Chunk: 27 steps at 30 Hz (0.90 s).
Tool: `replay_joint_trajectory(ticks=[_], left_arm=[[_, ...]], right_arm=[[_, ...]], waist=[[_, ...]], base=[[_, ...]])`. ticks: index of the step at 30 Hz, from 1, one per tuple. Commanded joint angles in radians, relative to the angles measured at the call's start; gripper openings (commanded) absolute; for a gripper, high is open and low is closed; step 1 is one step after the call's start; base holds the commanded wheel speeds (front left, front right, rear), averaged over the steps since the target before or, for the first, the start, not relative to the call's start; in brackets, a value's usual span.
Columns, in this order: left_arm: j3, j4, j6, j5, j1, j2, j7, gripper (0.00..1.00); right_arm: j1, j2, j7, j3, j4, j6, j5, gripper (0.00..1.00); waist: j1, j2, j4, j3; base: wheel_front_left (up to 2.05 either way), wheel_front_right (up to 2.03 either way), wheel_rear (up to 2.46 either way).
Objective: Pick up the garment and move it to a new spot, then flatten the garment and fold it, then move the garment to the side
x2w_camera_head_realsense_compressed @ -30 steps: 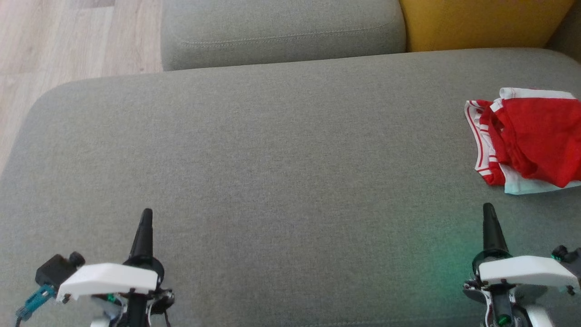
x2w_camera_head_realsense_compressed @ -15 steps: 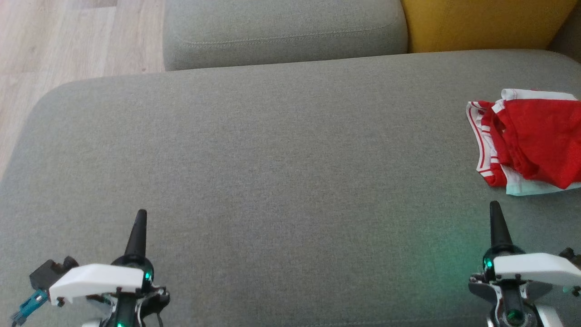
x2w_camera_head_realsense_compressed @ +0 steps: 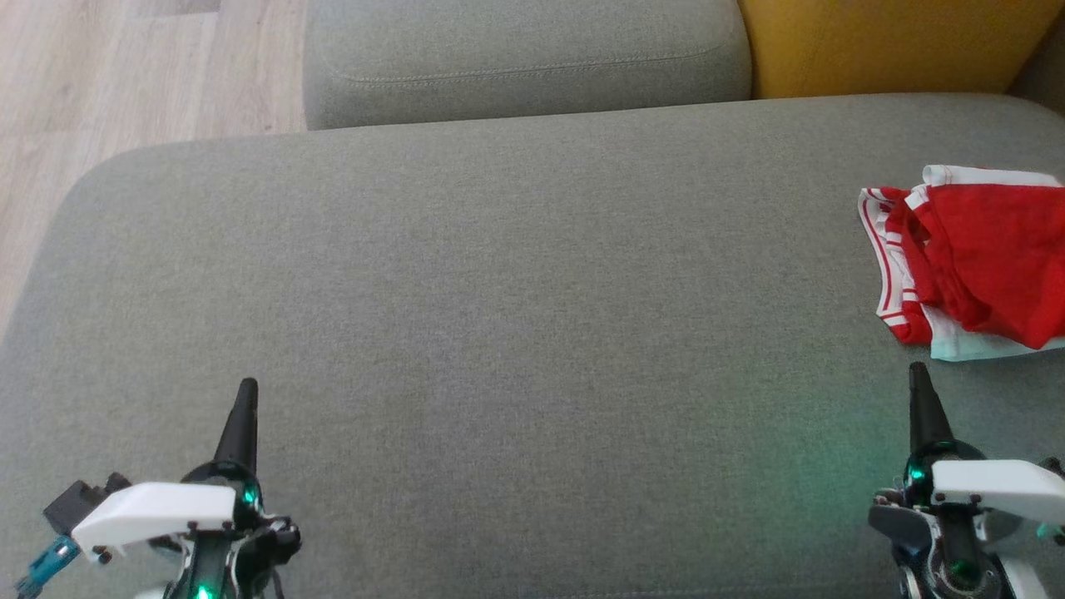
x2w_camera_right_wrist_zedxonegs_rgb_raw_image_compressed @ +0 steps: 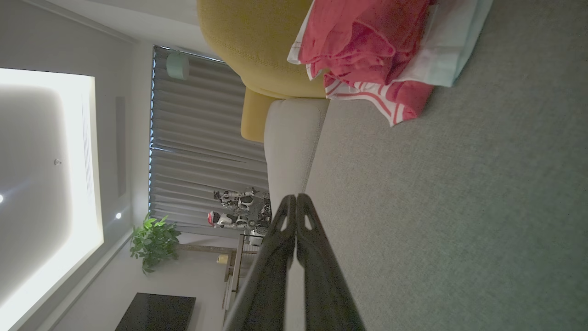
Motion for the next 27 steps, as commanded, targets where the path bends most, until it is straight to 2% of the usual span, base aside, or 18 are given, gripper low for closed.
replay_joint_trajectory(ticks=[1, 21, 27], left_arm=[[0.04, -0.025, -0.012, -0.023, -0.067, 0.019, 0.009, 0.0], [0.09, 0.008, -0.039, -0.225, -0.093, 0.018, 0.069, 0.0], [0.093, 0.008, -0.039, -0.223, -0.093, 0.016, 0.071, 0.0]], right_arm=[[-0.056, -0.019, 0.009, 0.014, -0.042, -0.001, 0.029, 0.0], [-0.069, -0.018, 0.068, -0.017, -0.051, -0.001, 0.26, 0.0], [-0.069, -0.017, 0.07, -0.019, -0.051, -0.001, 0.258, 0.0]], waist=[[0.0, 0.0, 0.0, 0.0], [0.0, 0.0, 0.009, -0.003], [0.0, 0.0, 0.009, -0.003]], base=[[0.0, 0.0, 0.0], [0.0, 0.0, 0.0], [0.0, 0.0, 0.0]])
